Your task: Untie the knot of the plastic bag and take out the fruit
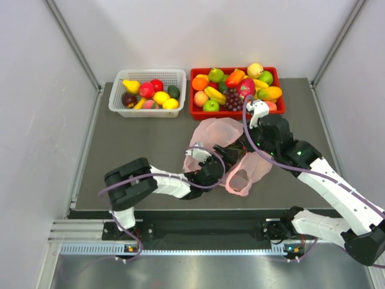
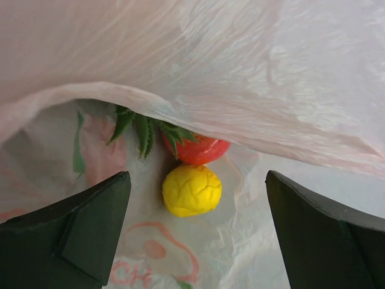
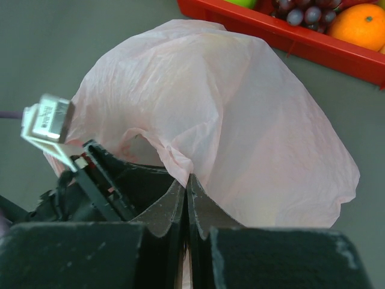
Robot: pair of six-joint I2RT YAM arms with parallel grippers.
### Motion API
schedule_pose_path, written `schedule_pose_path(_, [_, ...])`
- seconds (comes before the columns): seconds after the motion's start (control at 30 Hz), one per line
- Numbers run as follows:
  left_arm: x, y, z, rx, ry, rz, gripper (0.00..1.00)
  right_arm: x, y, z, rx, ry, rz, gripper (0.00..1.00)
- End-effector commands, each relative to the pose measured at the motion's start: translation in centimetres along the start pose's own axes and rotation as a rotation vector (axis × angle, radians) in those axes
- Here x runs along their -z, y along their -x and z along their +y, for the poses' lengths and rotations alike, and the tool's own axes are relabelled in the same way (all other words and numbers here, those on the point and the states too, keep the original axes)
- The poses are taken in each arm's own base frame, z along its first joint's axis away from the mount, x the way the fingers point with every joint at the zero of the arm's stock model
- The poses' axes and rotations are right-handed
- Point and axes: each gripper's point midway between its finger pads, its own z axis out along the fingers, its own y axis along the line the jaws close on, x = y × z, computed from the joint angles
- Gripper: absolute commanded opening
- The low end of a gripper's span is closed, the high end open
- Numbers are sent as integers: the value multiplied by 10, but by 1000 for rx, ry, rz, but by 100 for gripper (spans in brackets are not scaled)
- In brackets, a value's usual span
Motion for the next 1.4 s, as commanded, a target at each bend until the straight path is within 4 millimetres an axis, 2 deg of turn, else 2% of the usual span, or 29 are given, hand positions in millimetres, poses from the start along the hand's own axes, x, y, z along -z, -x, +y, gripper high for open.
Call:
schedule_pose_path(0.0, [-17,-14,-24,150,-70,61,98,6,21,7,4,26,-60,0])
schedule_pose_path(0.07, [-22,-19,-25,164,-85,77,97,5,20,7,6,29,-58,0])
schedule_pose_path(0.1, [-26,-20,-34,181,-108,80,96,5,21,8,6,30,-58,0])
schedule_pose_path(0.13, [-31,-23,-27,171,-95,83,95,4,19,8,8,30,-55,0])
schedule_pose_path(0.2, [-38,-26,-29,171,-84,86,94,4,18,8,8,32,-53,0])
schedule_pose_path(0.23, [-43,-27,-21,165,-65,77,94,4,18,8,8,34,-52,0])
schedule_pose_path(0.37, [-55,-20,-14,167,-46,25,91,3,16,11,10,49,-51,0])
schedule_pose_path(0.4, [-58,-18,-18,172,-48,15,91,3,16,11,12,52,-51,0])
schedule_pose_path(0.47, [-66,-19,-10,165,-19,6,89,3,15,13,10,61,-50,0])
schedule_pose_path(0.5, [-71,-20,-16,174,-21,11,88,3,14,13,11,63,-49,0])
schedule_pose_path(0.53, [-76,-22,-6,161,11,11,86,3,14,14,9,67,-48,0])
schedule_pose_path(0.57, [-80,-22,-8,182,13,10,85,3,14,14,11,67,-49,0])
schedule_pose_path(0.63, [-85,-20,2,183,33,-10,80,4,14,15,11,74,-51,0])
schedule_pose_path(0.77, [-89,-20,17,198,64,-18,63,8,15,14,12,75,-54,0])
schedule_pose_path(0.87, [-87,-23,27,207,91,0,58,9,15,12,12,67,-57,0])
schedule_pose_path(0.97, [-81,-23,44,194,147,-6,61,10,16,13,9,69,-60,0])
schedule_pose_path(1.13, [-82,-16,52,174,174,-42,69,11,15,14,-1,74,-56,0])
schedule_pose_path(1.23, [-86,-14,52,159,184,-39,69,13,16,13,-1,67,-60,0])
schedule_pose_path(1.3, [-92,-14,57,158,193,-26,67,14,18,13,-2,66,-65,0])
schedule_pose_path(1.37, [-96,-13,58,169,178,-11,55,14,18,13,-4,69,-63,0])
